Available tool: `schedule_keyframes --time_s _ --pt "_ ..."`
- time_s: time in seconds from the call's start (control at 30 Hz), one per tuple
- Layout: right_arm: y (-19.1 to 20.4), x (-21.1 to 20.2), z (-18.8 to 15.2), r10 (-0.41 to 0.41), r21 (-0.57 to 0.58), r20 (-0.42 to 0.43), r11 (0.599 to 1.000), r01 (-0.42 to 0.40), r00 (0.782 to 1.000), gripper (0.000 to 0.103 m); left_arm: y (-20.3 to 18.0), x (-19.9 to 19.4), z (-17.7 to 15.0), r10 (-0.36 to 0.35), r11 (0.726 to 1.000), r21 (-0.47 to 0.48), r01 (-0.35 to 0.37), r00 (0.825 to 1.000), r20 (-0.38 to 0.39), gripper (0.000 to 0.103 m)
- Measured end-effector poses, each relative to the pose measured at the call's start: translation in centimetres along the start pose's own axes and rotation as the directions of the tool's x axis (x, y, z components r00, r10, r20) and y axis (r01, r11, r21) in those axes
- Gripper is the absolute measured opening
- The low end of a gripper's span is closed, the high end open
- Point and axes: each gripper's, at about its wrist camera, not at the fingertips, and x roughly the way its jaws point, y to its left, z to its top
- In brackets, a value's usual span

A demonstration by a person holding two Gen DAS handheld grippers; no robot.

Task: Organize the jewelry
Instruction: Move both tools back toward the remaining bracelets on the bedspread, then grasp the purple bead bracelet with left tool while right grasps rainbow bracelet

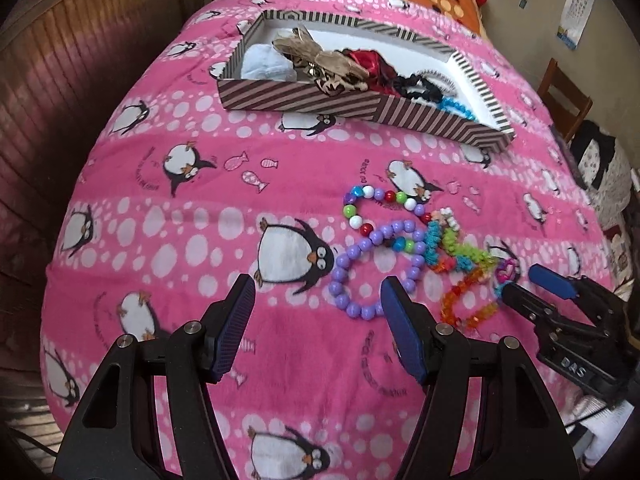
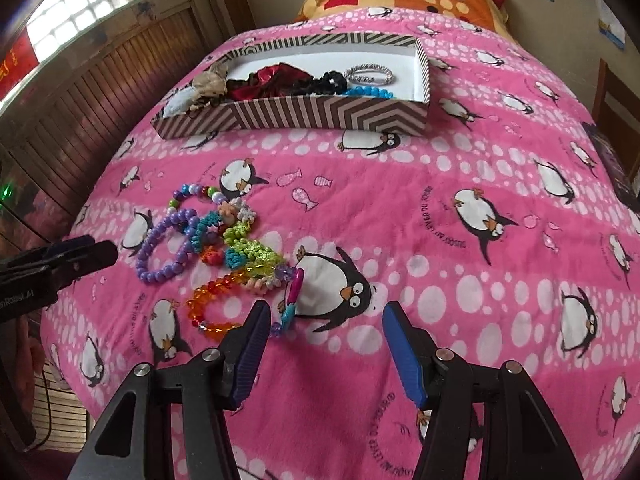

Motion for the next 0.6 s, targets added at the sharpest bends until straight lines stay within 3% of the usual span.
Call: schedule_keyframes --time_s 0.2,0.4,0.47,0.5,0.53,0.6 --pt "0.2 0.9 0.1 -0.012 -0.044 0.003 0.999 0.012 1.0 0.051 -1.3 2.2 1.1 0.048 0.996 0.076 -0.047 0.999 -0.009 0.065" --pt "-0.3 1.0 0.2 -0.006 -0.066 0.012 0.998 0.007 1.0 0.035 -1.6 3.9 1.4 0.007 0.998 0.064 -0.004 0.999 -0.049 0.062" --pt "-0.5 0.9 0.2 0.003 -0.075 0.018 0.997 -0.001 1.0 0.023 -1.6 4.0 1.4 0.007 0.998 0.057 -0.006 1.0 -0.026 0.044" --pt "-0.5 0.7 0.3 0.008 -0.077 0.021 0.997 -0.007 1.0 0.012 -1.7 4.0 1.4 0.016 0.998 0.061 -0.015 1.0 -0.018 0.03" --pt "-0.6 0.6 0.3 0.011 -0.079 0.023 0.997 -0.009 1.0 0.009 -1.7 3.9 1.4 0.021 0.998 0.062 -0.021 1.0 -0.011 0.015" --pt "-0.7 0.3 0.5 0.017 -0.083 0.031 0.996 -0.015 0.999 0.006 -1.4 3.8 1.6 0.003 0.999 0.047 -0.002 1.0 -0.021 0.008"
